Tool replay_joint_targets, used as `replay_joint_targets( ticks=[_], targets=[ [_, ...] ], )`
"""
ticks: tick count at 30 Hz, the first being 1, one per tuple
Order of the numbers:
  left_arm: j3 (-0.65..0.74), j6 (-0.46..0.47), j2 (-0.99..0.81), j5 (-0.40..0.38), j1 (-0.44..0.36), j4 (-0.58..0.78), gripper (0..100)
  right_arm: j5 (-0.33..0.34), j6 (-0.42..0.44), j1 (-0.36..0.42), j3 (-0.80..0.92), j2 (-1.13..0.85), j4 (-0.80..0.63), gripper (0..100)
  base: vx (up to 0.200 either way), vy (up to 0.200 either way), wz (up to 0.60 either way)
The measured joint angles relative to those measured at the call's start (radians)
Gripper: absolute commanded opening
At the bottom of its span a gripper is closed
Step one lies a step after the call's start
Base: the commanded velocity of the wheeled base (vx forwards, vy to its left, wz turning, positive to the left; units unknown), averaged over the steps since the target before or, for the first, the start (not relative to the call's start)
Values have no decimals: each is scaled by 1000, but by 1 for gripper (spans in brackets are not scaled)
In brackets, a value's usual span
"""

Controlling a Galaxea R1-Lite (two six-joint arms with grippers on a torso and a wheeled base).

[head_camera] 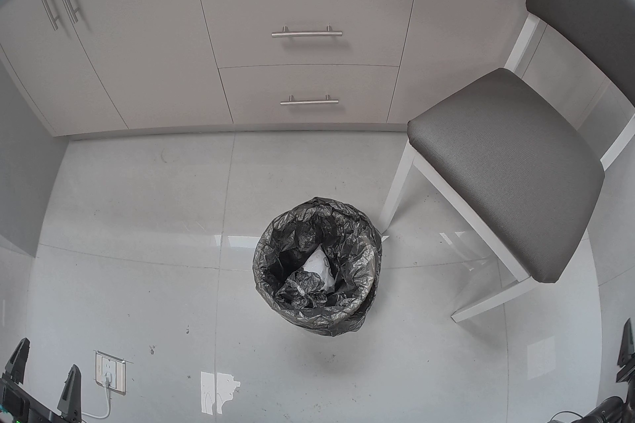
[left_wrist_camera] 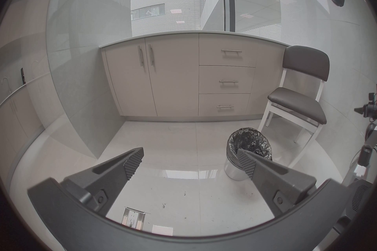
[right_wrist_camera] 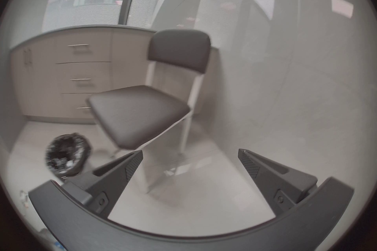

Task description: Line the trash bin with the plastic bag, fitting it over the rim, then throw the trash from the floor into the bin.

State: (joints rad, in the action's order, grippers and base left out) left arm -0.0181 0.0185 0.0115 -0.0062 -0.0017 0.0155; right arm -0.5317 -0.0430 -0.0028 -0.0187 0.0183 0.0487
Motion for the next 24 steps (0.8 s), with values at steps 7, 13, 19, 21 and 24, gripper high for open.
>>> replay_joint_targets(
  ticks=[7, 13, 19, 21, 24],
  targets=[
    [1, 0, 0, 0, 0, 0, 100, 353, 64, 0, 1, -4, -53, 100, 0, 0, 0],
    [1, 0, 1, 0, 0, 0, 100, 529, 28, 0, 1, -4, -40, 100, 0, 0, 0],
    [1, 0, 1, 0, 0, 0, 100, 530, 18, 0, 1, -4, -47, 100, 0, 0, 0],
    [1, 0, 1, 0, 0, 0, 100, 530, 17, 1, 1, -4, -47, 100, 0, 0, 0],
    [1, 0, 2, 0, 0, 0, 100, 529, 28, 3, 1, -4, -45, 100, 0, 0, 0]
  ],
)
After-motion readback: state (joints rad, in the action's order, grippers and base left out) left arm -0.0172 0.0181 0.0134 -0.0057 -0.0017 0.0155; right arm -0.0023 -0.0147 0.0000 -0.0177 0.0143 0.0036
